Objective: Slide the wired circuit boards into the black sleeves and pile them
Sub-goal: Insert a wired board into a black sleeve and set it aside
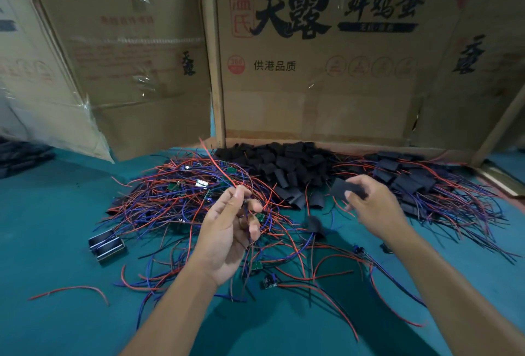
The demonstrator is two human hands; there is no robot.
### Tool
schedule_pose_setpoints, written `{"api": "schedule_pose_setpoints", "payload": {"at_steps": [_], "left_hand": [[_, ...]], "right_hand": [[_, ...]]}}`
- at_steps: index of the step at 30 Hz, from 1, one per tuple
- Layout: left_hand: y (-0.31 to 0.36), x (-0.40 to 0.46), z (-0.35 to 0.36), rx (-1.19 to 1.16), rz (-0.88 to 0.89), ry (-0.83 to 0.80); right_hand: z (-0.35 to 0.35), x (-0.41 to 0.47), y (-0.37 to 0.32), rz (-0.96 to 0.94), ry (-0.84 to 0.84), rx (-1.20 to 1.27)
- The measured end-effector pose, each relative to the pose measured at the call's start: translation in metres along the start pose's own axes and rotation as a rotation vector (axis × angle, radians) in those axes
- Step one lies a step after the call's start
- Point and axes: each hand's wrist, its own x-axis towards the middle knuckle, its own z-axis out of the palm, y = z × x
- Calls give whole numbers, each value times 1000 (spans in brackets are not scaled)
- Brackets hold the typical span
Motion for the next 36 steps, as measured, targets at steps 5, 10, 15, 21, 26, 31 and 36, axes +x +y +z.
{"api": "schedule_pose_setpoints", "payload": {"at_steps": [5, 10, 15, 21, 26, 31, 36], "left_hand": [[8, -6, 10, -77, 24, -60], [16, -11, 16, -162, 29, -151], [18, -12, 21, -257, 83, -118], [18, -7, 24, -346, 142, 34], [19, -8, 22, -349, 130, 87], [17, -10, 22, -360, 85, 46], [14, -10, 23, -336, 63, 29]], "right_hand": [[-9, -43, -1, 273, -113, 903], [-6, -60, 1, 344, -335, 1084], [5, -68, -10, 287, -409, 1054], [23, -88, -24, 89, -544, 883], [36, -99, -25, -389, -355, 14], [38, -99, -22, -604, -264, -118], [35, -101, -26, -670, -272, -183]]}}
